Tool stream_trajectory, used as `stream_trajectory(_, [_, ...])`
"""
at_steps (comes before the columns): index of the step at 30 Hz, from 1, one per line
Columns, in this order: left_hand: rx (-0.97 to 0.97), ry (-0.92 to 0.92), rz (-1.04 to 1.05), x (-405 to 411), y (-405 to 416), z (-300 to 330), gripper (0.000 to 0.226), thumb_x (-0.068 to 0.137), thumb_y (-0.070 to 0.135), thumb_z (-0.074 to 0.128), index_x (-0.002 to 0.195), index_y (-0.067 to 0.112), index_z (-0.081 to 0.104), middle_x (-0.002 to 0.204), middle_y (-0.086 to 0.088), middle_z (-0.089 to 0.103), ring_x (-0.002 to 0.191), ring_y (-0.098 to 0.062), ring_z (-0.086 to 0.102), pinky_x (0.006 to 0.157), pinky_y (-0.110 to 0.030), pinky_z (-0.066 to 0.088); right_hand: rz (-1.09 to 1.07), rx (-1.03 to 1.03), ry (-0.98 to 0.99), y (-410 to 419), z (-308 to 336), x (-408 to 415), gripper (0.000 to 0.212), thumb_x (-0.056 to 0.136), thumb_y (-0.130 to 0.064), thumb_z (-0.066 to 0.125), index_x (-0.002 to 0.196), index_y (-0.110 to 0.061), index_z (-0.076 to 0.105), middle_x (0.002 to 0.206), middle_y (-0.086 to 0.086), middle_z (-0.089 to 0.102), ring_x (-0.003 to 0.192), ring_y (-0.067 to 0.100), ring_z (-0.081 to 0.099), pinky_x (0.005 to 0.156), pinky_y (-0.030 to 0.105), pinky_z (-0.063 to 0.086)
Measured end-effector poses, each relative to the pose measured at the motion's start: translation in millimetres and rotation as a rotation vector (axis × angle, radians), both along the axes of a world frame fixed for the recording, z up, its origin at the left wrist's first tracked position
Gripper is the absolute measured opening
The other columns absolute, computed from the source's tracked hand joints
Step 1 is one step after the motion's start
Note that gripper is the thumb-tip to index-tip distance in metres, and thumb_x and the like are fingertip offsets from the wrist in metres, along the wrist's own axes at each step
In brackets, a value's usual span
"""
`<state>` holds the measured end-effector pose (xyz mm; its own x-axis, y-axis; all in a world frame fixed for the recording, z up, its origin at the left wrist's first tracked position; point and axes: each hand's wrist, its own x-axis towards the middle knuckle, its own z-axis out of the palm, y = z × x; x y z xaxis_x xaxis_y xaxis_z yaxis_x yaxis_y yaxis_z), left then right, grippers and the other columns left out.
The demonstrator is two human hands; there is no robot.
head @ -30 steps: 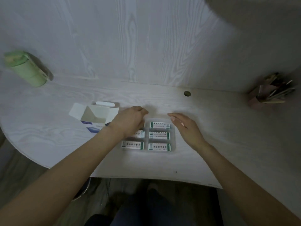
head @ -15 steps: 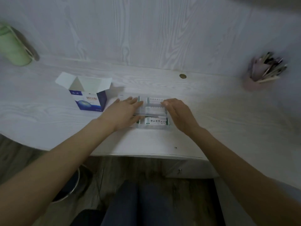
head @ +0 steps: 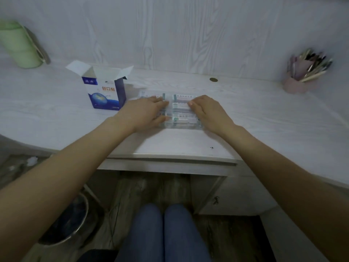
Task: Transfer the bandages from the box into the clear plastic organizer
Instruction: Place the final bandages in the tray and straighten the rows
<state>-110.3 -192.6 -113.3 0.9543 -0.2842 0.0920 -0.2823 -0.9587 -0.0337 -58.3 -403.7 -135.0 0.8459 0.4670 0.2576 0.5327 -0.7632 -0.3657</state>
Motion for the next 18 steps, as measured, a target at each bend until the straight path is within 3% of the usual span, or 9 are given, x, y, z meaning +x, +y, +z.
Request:
stream_trajectory(3, [-0.019,0.034,0.001,0.1,-1.3,-3.4,0.06,0.096,0.05,0.037,0.149,0.023,0.025,0.156,0.001,0.023,0.14,-0.019,0.029,0.104,-0.04,0.036,-0.018,-0.004,0.024,1.8,-0.1,-2.3,0.036,0.102,-0.038,0.032,0.079,-0.022,0.054,0.09,0.0,0.053,0.086,0.015,0.05,0.071,0.026,0.03])
stream_trajectory(6, [-0.083,0.111,-0.027,-3.3,-0.2,-2.5,0.062,0.096,0.048,0.041,0.15,0.023,0.023,0.157,0.001,0.018,0.143,-0.018,0.022,0.112,-0.038,0.025,-0.019,-0.034,0.078,-0.5,1.0,-4.3,0.039,0.099,-0.043,0.038,0.117,-0.019,0.062,0.119,0.003,0.056,0.108,0.017,0.052,0.086,0.027,0.037])
stream_trajectory(8, [-0.167,0.159,-0.046,-5.1,3.2,-0.3,0.061,0.097,0.043,0.043,0.149,0.018,0.024,0.157,-0.002,0.019,0.144,-0.019,0.019,0.114,-0.031,0.017,-0.014,-0.069,0.094,-2.1,4.4,-5.6,0.045,0.098,-0.045,0.039,0.128,-0.016,0.057,0.13,0.006,0.053,0.117,0.02,0.051,0.093,0.028,0.036])
stream_trajectory(12, [-0.228,0.194,-0.077,-6.9,13.6,5.4,0.046,0.102,0.026,0.033,0.144,0.008,0.033,0.154,-0.01,0.028,0.143,-0.022,0.022,0.109,-0.024,0.016,0.004,-0.161,0.139,-2.9,17.8,-10.2,0.05,0.098,-0.047,0.039,0.131,-0.014,0.055,0.134,0.006,0.053,0.119,0.023,0.05,0.096,0.029,0.036])
stream_trajectory(15, [-0.149,0.261,-0.077,-6.5,17.5,7.8,0.047,0.103,0.024,0.029,0.148,0.012,0.025,0.158,-0.008,0.013,0.146,-0.02,0.011,0.111,-0.026,0.013,0.013,-0.23,0.159,-2.6,25.8,-10.3,0.054,0.096,-0.051,0.041,0.122,-0.008,0.061,0.127,0.013,0.058,0.113,0.028,0.054,0.098,0.038,0.041])
stream_trajectory(18, [-0.092,0.29,-0.066,-4.4,16.4,10.0,0.053,0.101,0.027,0.036,0.15,0.015,0.019,0.159,-0.007,0.007,0.145,-0.02,0.013,0.108,-0.022,0.014,0.015,-0.302,0.166,-1.6,30.4,-10.6,0.058,0.093,-0.053,0.045,0.134,-0.013,0.053,0.139,0.007,0.051,0.124,0.024,0.047,0.103,0.033,0.035])
